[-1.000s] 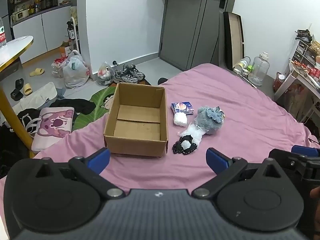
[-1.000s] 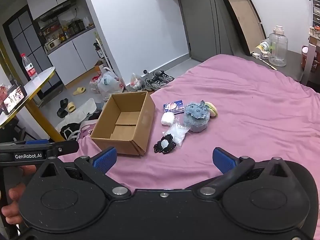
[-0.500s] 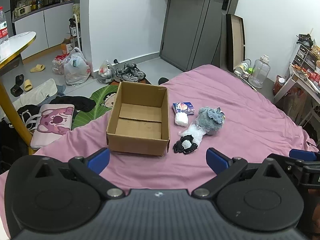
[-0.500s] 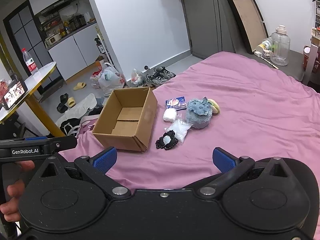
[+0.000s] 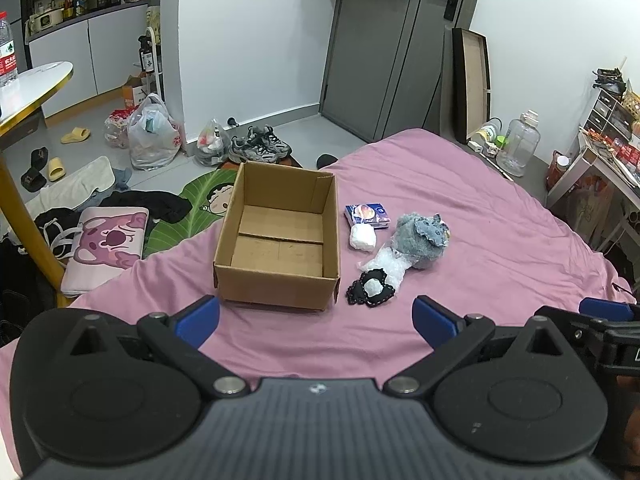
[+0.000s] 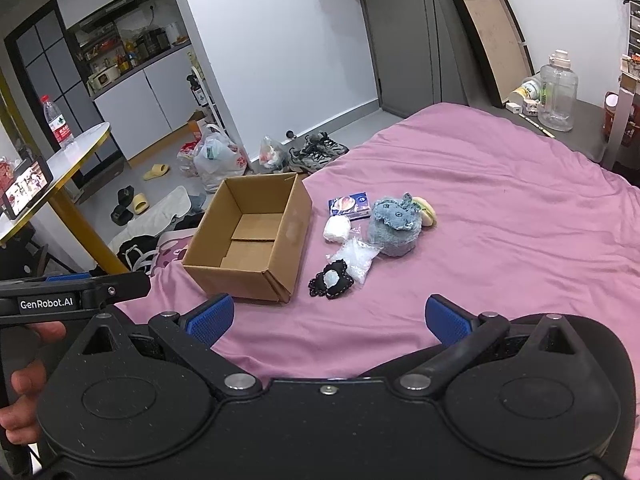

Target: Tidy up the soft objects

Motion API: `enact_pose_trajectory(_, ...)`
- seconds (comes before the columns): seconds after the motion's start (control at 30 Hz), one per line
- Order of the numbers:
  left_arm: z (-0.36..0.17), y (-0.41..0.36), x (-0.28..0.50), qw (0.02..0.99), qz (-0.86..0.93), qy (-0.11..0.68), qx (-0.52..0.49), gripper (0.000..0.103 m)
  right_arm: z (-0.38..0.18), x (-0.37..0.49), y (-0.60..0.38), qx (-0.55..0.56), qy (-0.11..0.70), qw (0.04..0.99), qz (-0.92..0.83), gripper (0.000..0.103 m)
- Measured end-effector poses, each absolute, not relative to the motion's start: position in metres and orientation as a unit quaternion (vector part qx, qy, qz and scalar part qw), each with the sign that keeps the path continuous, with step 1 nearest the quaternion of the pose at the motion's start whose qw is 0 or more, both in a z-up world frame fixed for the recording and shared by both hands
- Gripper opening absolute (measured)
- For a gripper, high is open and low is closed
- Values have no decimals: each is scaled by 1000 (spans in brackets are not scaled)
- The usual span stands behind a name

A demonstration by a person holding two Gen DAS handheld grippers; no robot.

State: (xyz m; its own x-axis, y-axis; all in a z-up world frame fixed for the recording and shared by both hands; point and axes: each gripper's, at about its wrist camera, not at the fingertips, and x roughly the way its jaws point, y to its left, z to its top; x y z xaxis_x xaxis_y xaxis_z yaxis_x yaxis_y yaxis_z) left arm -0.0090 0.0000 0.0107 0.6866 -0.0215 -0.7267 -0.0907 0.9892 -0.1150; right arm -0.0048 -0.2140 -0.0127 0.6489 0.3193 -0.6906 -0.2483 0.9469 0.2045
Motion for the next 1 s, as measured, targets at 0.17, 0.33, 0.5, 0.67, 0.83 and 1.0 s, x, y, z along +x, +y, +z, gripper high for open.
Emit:
enact_pose_trajectory(0.17, 7, 3, -9, 916, 20, 395, -71, 102, -14, -4, -216, 46, 391, 906, 152, 103)
enact_pose_trajectory(0.33, 7, 3, -10, 916, 19, 395, -70, 102, -13, -5, -216, 44, 390, 907, 152, 103)
enact_pose_trajectory(0.5, 7, 3, -10, 916, 19, 395, -70, 102, -14, -5, -216, 38, 390, 908, 148, 103)
enact_pose_trajectory(0.67, 7, 3, -11, 916, 19, 395, -69, 102, -13, -5, -215, 37, 389, 908, 151, 103)
enact_pose_trajectory(0.83, 7, 2, -10, 916, 20, 395, -70, 102, -12, -5, -216, 34, 388, 908, 152, 103)
enact_pose_trajectory(1.0, 7, 3, -10, 916, 19, 395, -70, 102, -12, -5, -215, 28, 387, 909, 151, 103)
